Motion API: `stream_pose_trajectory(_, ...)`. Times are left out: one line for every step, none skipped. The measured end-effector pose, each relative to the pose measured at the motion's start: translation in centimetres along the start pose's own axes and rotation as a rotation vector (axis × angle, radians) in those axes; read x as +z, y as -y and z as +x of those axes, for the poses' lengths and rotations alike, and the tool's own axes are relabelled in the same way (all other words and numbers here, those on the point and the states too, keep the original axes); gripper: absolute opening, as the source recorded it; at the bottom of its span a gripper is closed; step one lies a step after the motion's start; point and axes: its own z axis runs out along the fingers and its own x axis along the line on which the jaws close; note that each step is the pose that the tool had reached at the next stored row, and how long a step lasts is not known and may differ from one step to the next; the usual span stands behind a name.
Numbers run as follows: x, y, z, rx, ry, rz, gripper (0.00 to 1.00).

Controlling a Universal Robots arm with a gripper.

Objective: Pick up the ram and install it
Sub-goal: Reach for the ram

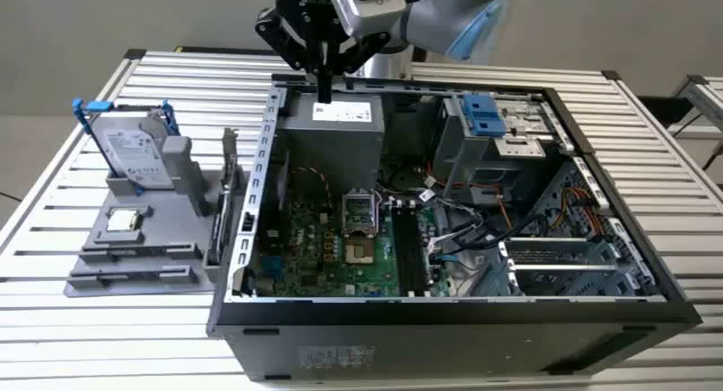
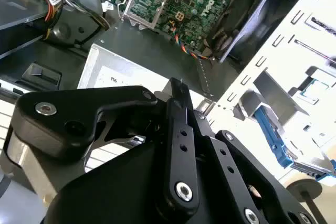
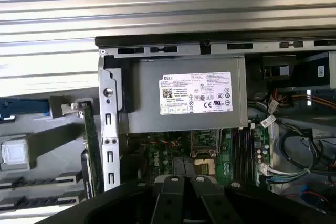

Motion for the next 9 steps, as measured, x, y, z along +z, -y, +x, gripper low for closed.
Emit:
stream_pose_trajectory(0.0,0.0,0.0,0.0,0.0,0.0,0.0)
stream_pose_trajectory(0.0,0.0,0.0,0.0,0.0,0.0,0.0)
stream_pose_trajectory(0.0,0.0,0.0,0.0,0.0,0.0,0.0)
stream_pose_trajectory(0.0,0.0,0.0,0.0,0.0,0.0,0.0)
stream_pose_trajectory(0.0,0.0,0.02,0.0,0.0,0.0,0.0)
stream_pose_trajectory(-0.01,0.0,0.05,0.0,0.0,0.0001,0.0)
stream_pose_trajectory(-0.01,0.01,0.12,0.0,0.0,0.0001,0.0)
stream_pose_trajectory(-0.01,0.01,0.19,0.0,0.0,0.0001,0.0)
stream_pose_trajectory(-0.01,0.02,0.25,0.0,0.0,0.0001,0.0)
